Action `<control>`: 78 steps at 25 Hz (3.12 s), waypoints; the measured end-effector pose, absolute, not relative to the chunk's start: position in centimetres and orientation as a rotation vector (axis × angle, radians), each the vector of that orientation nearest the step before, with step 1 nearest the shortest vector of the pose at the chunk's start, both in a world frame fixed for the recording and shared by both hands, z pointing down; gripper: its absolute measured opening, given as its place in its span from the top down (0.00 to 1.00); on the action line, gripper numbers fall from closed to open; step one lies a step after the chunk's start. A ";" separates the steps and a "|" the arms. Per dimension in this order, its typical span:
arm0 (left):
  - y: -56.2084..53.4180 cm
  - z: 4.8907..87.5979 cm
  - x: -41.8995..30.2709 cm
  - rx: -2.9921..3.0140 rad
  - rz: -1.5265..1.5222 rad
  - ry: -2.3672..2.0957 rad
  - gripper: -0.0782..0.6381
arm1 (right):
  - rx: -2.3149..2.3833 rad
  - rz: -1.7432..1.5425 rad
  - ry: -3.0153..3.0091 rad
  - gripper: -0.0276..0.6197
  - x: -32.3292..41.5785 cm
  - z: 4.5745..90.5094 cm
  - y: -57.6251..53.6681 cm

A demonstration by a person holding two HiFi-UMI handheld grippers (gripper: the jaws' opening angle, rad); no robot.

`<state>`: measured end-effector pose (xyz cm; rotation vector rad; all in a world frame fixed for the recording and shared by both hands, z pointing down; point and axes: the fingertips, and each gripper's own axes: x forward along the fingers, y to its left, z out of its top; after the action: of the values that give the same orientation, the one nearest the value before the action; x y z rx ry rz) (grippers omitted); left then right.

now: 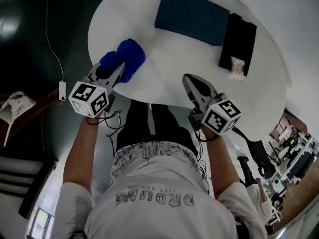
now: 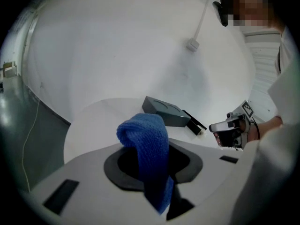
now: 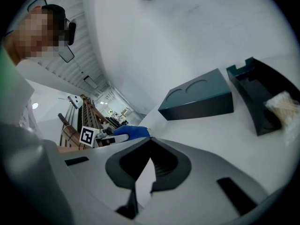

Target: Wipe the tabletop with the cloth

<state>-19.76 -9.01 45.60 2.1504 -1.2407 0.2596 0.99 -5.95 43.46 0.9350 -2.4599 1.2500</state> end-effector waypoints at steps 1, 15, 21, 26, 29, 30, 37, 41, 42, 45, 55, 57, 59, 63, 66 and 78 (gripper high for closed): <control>-8.9 45.9 -20.5 2.141 0.263 -1.251 0.72 | 0.924 1.247 -2.453 0.94 0.5 43.6 -5.9; -7.9 50.5 -24.3 2.076 0.434 -1.283 0.72 | 0.913 1.258 -2.437 0.95 -2.8 44.5 -4.9; -8.0 50.9 -23.7 2.072 0.447 -1.269 0.72 | 0.939 1.266 -2.417 0.95 -1.9 44.7 -4.6; -7.8 50.9 -22.3 2.092 0.466 -1.242 0.72 | 0.975 1.295 -2.435 0.95 -0.9 44.6 -4.3; -7.7 50.7 -21.0 2.104 0.472 -1.226 0.72 | 1.008 1.321 -2.437 0.95 0.1 44.3 -4.0; -7.7 50.6 -20.5 2.109 0.475 -1.217 0.72 | 1.019 1.322 -2.436 0.95 0.6 44.3 -3.9; -8.1 50.5 -15.2 2.165 0.508 -1.123 0.72 | 1.123 1.345 -2.422 0.95 5.0 44.3 -2.9; -8.3 50.7 -11.6 2.200 0.535 -1.056 0.72 | 1.195 1.361 -2.416 0.94 7.9 44.4 -2.5; -8.3 50.8 -10.7 2.209 0.541 -1.039 0.72 | 1.214 1.364 -2.413 0.95 8.6 44.4 -2.3; -8.3 50.9 -8.0 2.239 0.556 -0.988 0.72 | 1.273 1.372 -2.403 0.95 10.6 44.4 -1.8; -8.1 50.6 -1.0 2.294 0.593 -0.863 0.72 | 1.423 1.389 -2.376 0.95 16.2 44.2 -0.2; -8.0 50.5 0.6 2.305 0.599 -0.838 0.72 | 1.444 1.391 -2.373 0.95 17.2 44.1 0.1; -7.9 50.4 2.0 2.316 0.607 -0.813 0.72 | 1.461 1.390 -2.368 0.95 18.1 44.1 0.4; -7.6 50.4 4.8 2.334 0.618 -0.770 0.72 | 1.496 1.399 -2.358 0.95 20.0 44.2 0.9; -7.4 50.4 6.1 2.347 0.623 -0.744 0.72 | 1.515 1.401 -2.351 0.95 20.8 44.2 1.2; -7.2 50.0 7.2 2.353 0.602 -0.712 0.72 | 1.499 1.391 -2.351 0.95 20.5 43.9 1.0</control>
<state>7.20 -7.25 50.04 2.3530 -0.7119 0.6022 20.47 0.97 43.90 1.4992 -2.3509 1.3906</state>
